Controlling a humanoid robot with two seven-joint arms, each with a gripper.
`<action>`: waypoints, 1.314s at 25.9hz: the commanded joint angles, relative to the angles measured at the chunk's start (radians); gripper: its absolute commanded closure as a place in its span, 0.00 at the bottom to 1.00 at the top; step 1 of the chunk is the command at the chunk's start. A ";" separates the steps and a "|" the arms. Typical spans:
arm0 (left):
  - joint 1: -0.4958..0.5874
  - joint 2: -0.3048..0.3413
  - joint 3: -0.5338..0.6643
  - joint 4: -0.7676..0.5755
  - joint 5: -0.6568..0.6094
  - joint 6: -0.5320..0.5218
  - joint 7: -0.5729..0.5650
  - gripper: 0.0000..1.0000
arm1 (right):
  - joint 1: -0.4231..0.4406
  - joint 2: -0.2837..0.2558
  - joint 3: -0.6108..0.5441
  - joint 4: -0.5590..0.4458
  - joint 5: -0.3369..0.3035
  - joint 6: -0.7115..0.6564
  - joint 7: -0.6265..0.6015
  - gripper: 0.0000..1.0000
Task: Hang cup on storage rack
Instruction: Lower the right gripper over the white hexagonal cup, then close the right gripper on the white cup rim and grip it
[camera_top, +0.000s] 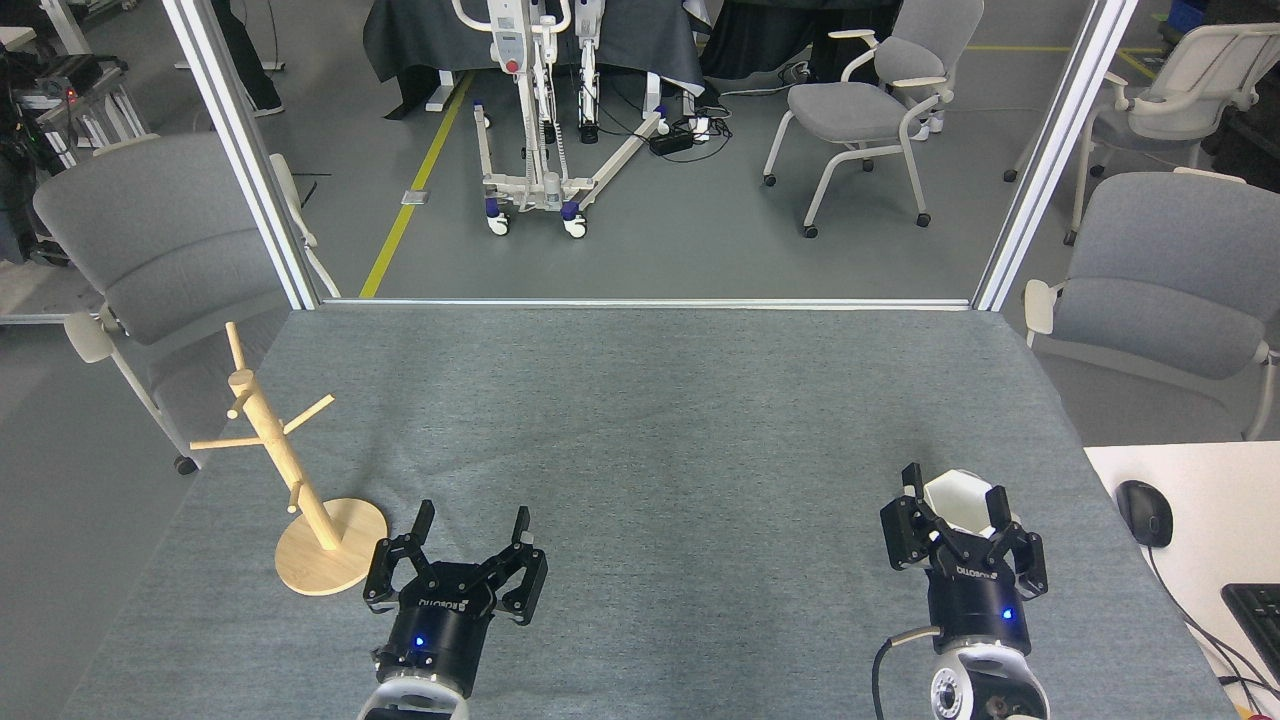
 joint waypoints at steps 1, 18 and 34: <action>0.003 0.002 0.001 0.002 0.001 -0.004 -0.005 0.00 | 0.001 -0.020 -0.003 -0.004 0.000 -0.003 -0.002 0.00; -0.005 -0.002 -0.008 0.001 0.021 0.003 -0.005 0.00 | 0.013 -0.043 0.000 -0.057 0.149 -0.025 0.291 0.00; -0.005 -0.002 -0.008 0.002 0.019 0.005 -0.001 0.00 | 0.053 -0.096 -0.085 0.176 0.157 -0.011 0.055 0.00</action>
